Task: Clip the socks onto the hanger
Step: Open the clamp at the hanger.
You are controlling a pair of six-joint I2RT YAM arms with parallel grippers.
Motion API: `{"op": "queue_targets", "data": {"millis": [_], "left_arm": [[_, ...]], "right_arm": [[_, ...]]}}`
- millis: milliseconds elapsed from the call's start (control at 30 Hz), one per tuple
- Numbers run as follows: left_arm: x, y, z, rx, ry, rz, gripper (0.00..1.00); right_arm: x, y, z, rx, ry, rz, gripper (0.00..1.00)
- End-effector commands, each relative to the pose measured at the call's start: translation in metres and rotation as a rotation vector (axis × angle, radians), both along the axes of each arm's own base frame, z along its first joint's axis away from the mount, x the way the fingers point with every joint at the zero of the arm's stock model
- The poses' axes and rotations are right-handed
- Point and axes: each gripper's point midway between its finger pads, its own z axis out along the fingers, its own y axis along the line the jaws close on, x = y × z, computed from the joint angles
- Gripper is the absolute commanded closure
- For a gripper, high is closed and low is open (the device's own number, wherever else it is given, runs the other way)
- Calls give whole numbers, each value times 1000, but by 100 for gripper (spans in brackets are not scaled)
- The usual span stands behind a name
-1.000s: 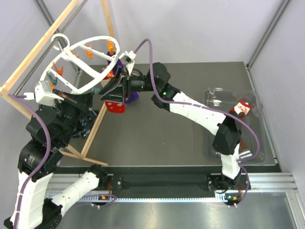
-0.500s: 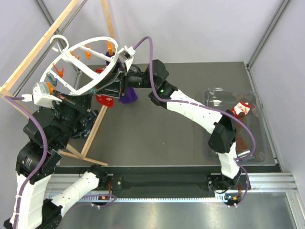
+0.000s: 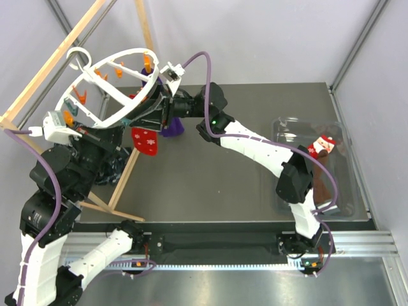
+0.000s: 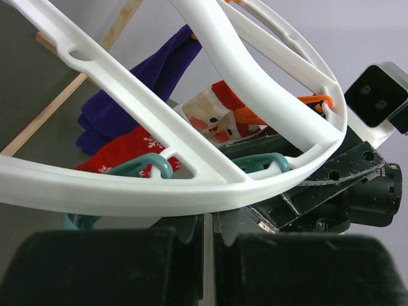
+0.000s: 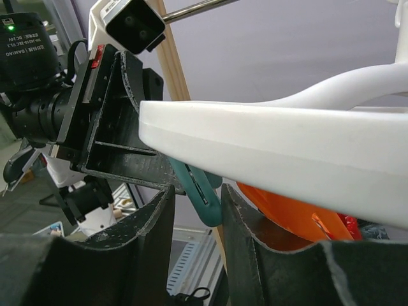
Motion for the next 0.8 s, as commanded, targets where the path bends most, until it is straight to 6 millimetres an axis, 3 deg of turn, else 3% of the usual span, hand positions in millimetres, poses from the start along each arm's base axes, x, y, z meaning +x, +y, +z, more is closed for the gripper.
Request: {"op": "queue_targets", "data": {"millis": [0, 300, 767], "left_arm": [[-7, -4, 20, -33, -58, -39, 100], [-6, -6, 19, -37, -56, -45, 100], [-8, -6, 22, -34, -65, -52, 100]], "right_arm": [[-22, -9, 18, 78, -86, 64, 65], [-26, -2, 10, 57, -78, 83, 65], [-15, 11, 0, 35, -56, 40, 65]]}}
